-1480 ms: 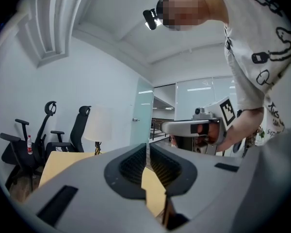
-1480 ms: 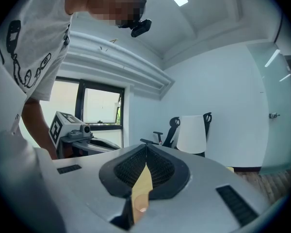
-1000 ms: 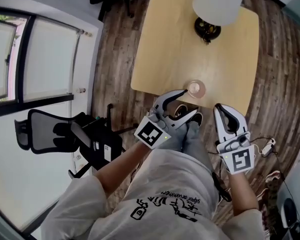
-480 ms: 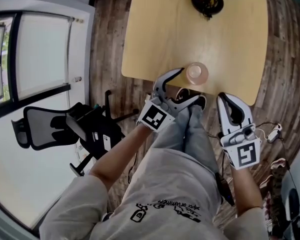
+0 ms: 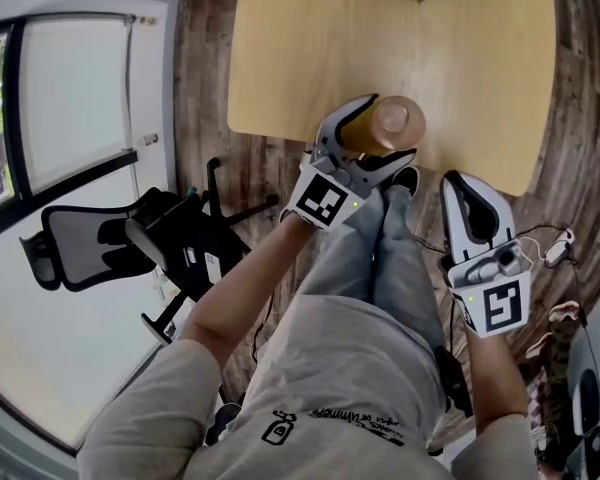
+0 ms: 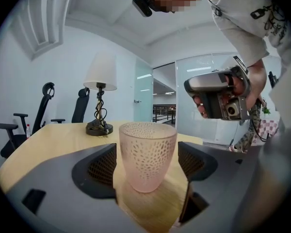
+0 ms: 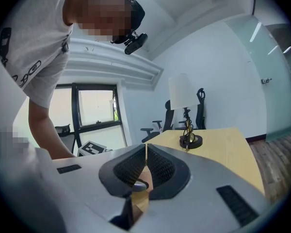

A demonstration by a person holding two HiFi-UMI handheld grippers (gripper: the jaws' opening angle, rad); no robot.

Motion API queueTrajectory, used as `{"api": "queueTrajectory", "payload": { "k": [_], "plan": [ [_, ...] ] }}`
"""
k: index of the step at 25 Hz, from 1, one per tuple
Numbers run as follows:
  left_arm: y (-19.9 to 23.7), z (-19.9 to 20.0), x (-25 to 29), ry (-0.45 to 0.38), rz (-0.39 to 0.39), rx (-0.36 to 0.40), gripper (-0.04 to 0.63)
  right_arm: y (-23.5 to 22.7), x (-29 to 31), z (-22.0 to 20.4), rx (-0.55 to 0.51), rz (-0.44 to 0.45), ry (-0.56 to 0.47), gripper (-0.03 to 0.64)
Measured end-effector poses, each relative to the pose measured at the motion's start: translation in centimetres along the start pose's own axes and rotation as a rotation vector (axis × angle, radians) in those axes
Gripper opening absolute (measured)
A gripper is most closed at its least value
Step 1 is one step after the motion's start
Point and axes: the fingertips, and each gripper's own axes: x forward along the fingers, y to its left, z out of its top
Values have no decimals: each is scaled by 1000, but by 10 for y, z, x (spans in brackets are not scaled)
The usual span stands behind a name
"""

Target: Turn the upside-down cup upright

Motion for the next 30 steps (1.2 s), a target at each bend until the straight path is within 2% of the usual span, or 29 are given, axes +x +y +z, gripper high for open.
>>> {"api": "queueTrajectory", "payload": {
  "k": [21, 30],
  "plan": [
    [2, 1, 19, 11, -3, 29, 374, -4, -3, -13, 31, -14, 20, 25],
    [0, 5, 13, 64, -13, 27, 371, -2, -2, 3, 13, 0, 17, 25]
  ]
}}
